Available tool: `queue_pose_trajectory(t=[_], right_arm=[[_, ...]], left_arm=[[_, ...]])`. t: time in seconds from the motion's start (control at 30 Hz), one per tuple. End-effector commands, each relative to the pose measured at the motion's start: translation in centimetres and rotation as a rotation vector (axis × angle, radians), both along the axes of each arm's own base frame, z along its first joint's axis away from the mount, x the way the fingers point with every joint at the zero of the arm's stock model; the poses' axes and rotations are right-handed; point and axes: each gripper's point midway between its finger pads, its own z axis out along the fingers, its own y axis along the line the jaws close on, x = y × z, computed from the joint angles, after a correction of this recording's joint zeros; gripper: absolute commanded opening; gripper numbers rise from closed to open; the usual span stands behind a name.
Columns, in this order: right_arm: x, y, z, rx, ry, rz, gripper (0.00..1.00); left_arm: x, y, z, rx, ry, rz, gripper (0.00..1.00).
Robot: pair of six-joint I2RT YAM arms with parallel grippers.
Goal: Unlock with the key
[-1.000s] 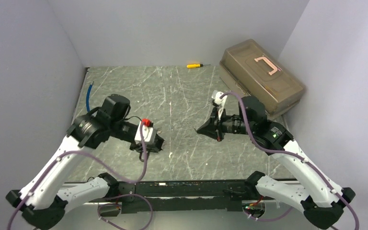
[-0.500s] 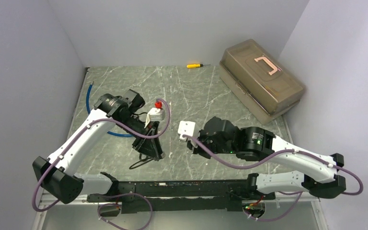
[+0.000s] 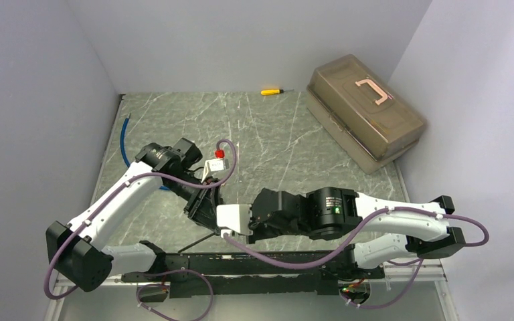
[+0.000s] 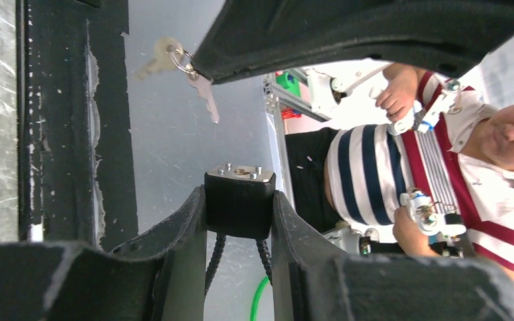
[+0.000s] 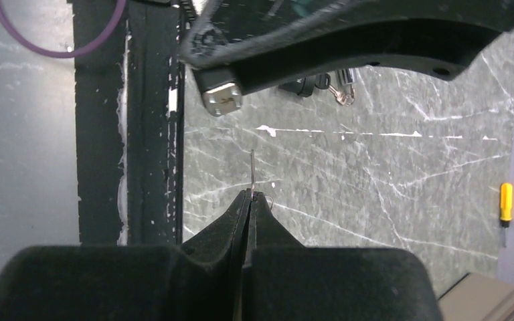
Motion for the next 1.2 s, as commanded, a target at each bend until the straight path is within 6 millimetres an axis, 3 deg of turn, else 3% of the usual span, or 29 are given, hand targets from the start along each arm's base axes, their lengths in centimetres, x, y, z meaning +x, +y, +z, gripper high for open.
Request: queue_pose_trajectory(t=[0.0, 0.23, 0.43, 0.63, 0.8, 1.17], right_arm=[[-0.5, -0.5, 1.0, -0.02, -0.064, 0.043, 0.0], [-1.8, -0.8, -0.2, -0.071, -0.047, 0.11, 0.0], [-2.4, -0.7, -1.4, -0.109, -0.034, 0.155, 0.0], [-3.4, -0.7, -1.9, -0.134, -0.031, 0.185, 0.0], [-4.2, -1.0, -2.5, -0.158, -0.016, 0.19, 0.0], [-4.2, -0.8, -2.9, -0.164, -0.023, 0.168, 0.0]], left_arm=[[-0.4, -0.4, 1.3, -0.054, 0.105, 0.01, 0.0], [-0.3, -0.4, -0.5, 0.007, 0.075, 0.014, 0.0], [-1.3, -0.5, -2.2, 0.078, -0.007, -0.059, 0.0], [-1.7, -1.7, -1.7, 0.097, -0.036, -0.158, 0.0], [-2.0, -2.2, -2.3, 0.131, -0.037, -0.185, 0.0], [-1.8, -2.6, -2.5, 0.152, -0.049, -0.197, 0.0]])
